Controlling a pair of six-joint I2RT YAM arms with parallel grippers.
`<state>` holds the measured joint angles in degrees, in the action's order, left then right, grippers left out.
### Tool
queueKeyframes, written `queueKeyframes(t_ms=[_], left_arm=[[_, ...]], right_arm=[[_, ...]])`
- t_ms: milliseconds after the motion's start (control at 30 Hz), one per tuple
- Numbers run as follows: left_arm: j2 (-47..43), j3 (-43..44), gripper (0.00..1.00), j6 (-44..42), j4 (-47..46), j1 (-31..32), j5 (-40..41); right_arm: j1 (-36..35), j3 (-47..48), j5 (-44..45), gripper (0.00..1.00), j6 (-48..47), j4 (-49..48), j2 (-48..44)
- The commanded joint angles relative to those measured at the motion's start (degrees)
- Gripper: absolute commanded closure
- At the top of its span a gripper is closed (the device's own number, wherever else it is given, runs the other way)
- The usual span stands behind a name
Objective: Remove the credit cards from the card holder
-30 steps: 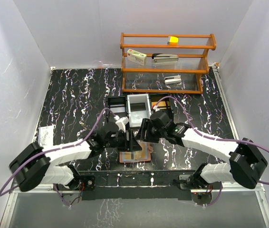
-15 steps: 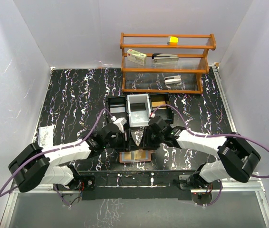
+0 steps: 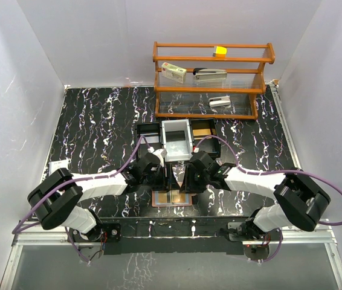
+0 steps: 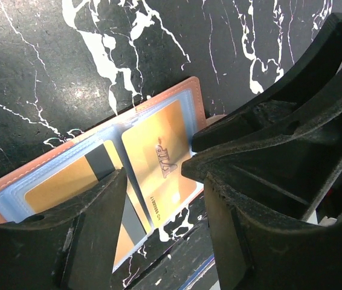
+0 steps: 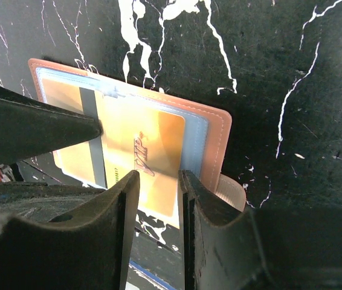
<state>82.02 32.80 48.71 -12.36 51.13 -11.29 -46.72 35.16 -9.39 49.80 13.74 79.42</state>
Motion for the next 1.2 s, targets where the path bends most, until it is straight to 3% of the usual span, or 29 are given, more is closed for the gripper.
queueKeyframes(t_ms=[0,900,1167], left_arm=[[-0.4,-1.0,0.47,1.6,0.7,0.3,0.8],[1.7,-6.3,0.67,9.6,-11.6,0.2,-4.0],[3.4,-8.7,0.73,13.6,-18.1,0.3,-4.6]], right_arm=[[0.0,-2.6,3.5,0.69,-1.3,0.6,0.9],[0.2,-4.1,0.9,0.7,1.3,-2.4,2.7],[1.6,-9.8,-1.9,0.73,5.4,-9.9,1.0]])
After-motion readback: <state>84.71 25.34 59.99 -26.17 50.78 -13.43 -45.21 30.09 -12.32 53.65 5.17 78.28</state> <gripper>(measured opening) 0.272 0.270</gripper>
